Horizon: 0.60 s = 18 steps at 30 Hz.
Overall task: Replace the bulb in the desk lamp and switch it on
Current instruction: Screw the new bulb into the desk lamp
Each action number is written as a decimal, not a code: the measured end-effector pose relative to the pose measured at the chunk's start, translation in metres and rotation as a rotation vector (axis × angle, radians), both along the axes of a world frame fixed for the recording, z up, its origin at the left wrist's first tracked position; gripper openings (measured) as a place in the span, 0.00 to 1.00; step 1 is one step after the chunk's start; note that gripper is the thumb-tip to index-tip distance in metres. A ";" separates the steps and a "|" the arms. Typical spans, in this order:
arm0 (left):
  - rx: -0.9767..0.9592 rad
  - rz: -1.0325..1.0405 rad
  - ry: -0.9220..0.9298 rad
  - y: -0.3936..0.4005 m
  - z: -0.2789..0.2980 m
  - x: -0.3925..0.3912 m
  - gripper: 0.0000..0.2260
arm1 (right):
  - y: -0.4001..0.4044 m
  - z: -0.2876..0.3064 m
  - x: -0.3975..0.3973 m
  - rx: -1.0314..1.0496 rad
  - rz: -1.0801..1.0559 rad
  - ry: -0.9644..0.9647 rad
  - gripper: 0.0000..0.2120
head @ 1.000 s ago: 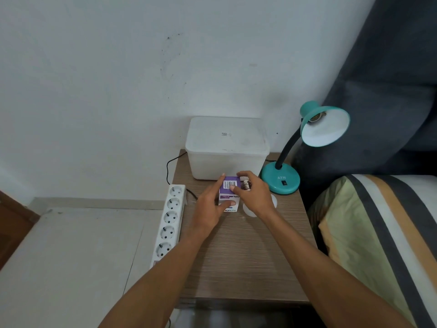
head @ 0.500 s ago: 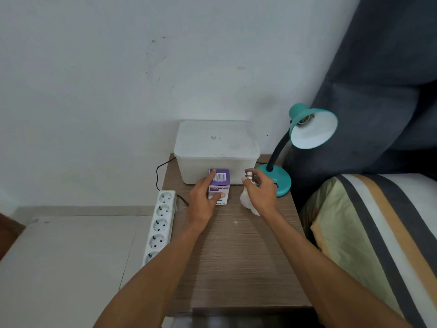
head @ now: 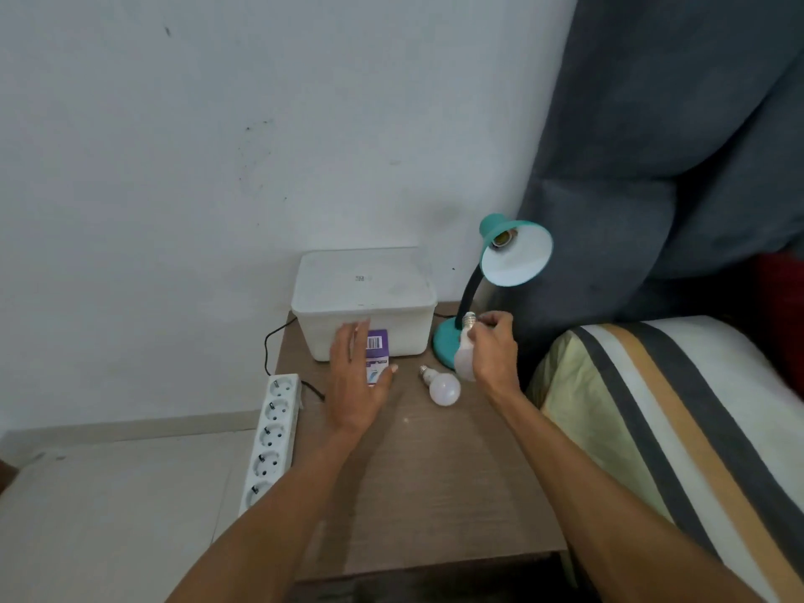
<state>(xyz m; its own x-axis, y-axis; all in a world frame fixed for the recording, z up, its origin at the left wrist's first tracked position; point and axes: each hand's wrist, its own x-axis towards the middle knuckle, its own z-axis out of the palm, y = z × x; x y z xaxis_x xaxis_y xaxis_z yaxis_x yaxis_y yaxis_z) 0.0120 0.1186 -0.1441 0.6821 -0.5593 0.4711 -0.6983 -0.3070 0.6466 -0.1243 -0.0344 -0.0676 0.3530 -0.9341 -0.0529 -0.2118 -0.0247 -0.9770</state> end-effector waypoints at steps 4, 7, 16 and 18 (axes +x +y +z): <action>0.010 -0.181 -0.243 -0.038 0.044 -0.018 0.41 | -0.022 0.032 -0.019 -0.163 -0.129 -0.156 0.08; 0.054 -0.319 -0.301 -0.073 0.074 -0.026 0.42 | -0.043 0.055 -0.028 -0.172 -0.201 -0.238 0.07; 0.201 -0.502 -0.242 -0.163 0.120 -0.013 0.56 | -0.096 0.079 -0.038 -0.370 0.066 0.116 0.32; 0.205 -0.547 -0.233 -0.175 0.123 -0.006 0.58 | -0.099 0.075 -0.034 -0.429 0.093 0.178 0.31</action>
